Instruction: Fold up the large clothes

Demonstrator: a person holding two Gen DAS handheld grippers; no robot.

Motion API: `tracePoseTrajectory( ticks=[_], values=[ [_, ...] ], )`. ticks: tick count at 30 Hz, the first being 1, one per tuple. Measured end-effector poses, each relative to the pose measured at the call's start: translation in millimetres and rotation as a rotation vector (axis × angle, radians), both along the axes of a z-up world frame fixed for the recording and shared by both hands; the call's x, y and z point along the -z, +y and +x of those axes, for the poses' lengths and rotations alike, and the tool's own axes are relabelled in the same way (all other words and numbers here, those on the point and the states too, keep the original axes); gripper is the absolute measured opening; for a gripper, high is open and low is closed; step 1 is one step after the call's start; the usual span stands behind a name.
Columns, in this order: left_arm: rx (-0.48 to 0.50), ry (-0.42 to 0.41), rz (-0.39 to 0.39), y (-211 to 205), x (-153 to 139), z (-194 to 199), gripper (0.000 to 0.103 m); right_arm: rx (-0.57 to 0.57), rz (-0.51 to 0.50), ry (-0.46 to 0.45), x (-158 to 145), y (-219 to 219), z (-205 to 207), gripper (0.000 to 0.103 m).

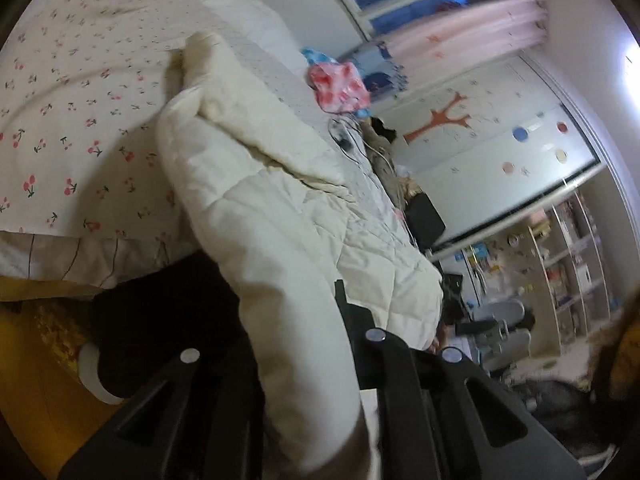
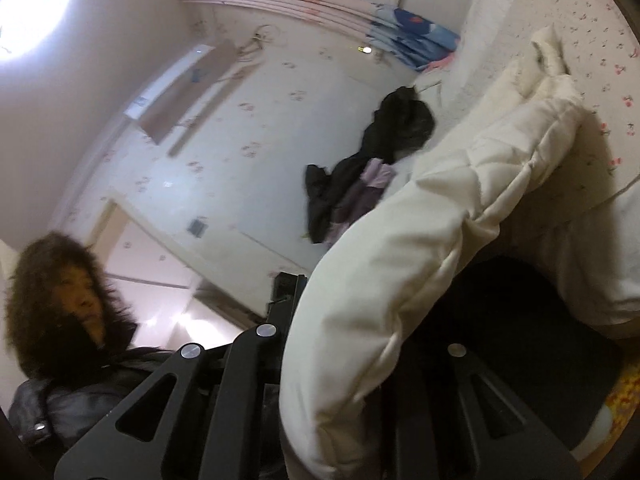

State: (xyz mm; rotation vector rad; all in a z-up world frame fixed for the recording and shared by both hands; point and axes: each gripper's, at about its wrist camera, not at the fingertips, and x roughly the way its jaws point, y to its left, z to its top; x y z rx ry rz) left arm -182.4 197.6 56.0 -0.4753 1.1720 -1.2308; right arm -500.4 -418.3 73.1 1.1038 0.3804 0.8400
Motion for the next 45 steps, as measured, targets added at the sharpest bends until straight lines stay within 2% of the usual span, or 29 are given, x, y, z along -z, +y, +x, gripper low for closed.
tracePoseTrajectory(
  ticks=[1, 2, 4, 6, 8, 10, 13, 15, 17, 21, 25, 30, 37, 45],
  values=[
    [0.029, 0.024, 0.028, 1, 6, -1, 0.013, -0.001, -0.013, 0.017, 3, -2, -1, 0.017],
    [0.054, 0.055, 0.054, 5, 16, 1, 0.013, -0.012, -0.025, 0.073, 15, -4, 1, 0.020],
    [0.108, 0.164, 0.127, 14, 55, 4, 0.018, -0.061, -0.013, 0.190, 46, -4, 5, 0.039],
    [0.111, 0.232, 0.139, 20, 81, 7, 0.036, -0.111, 0.000, 0.294, 80, 0, 3, 0.043],
    [0.094, 0.281, 0.121, 24, 99, 8, 0.041, -0.122, 0.019, 0.341, 102, 3, -3, 0.044],
    [0.099, 0.286, 0.104, 23, 104, 6, 0.041, -0.130, 0.048, 0.326, 107, 9, -8, 0.044],
    [0.093, 0.267, 0.032, 16, 93, 7, 0.040, -0.109, 0.093, 0.239, 96, 9, -11, 0.041],
    [0.069, 0.229, -0.025, 14, 78, 12, 0.023, -0.060, 0.148, 0.136, 83, -4, -10, 0.038],
    [0.036, 0.200, -0.086, 14, 62, 18, 0.020, -0.033, 0.164, 0.066, 70, -9, -3, 0.038],
    [-0.012, 0.149, -0.153, 5, 35, 23, 0.019, -0.005, 0.157, -0.007, 46, -11, 16, 0.035],
    [-0.087, 0.161, -0.242, 11, 28, 38, 0.019, 0.067, 0.202, -0.076, 29, -19, 27, 0.035],
    [-0.180, 0.189, -0.314, 25, 28, 57, 0.018, 0.143, 0.226, -0.104, 10, -32, 42, 0.035],
    [-0.191, 0.171, -0.333, 2, 8, 75, 0.018, 0.153, 0.211, -0.113, -2, -42, 61, 0.035],
    [-0.263, 0.159, -0.378, -32, -12, 150, 0.019, 0.246, 0.220, -0.104, -22, -78, 118, 0.035]
  ],
)
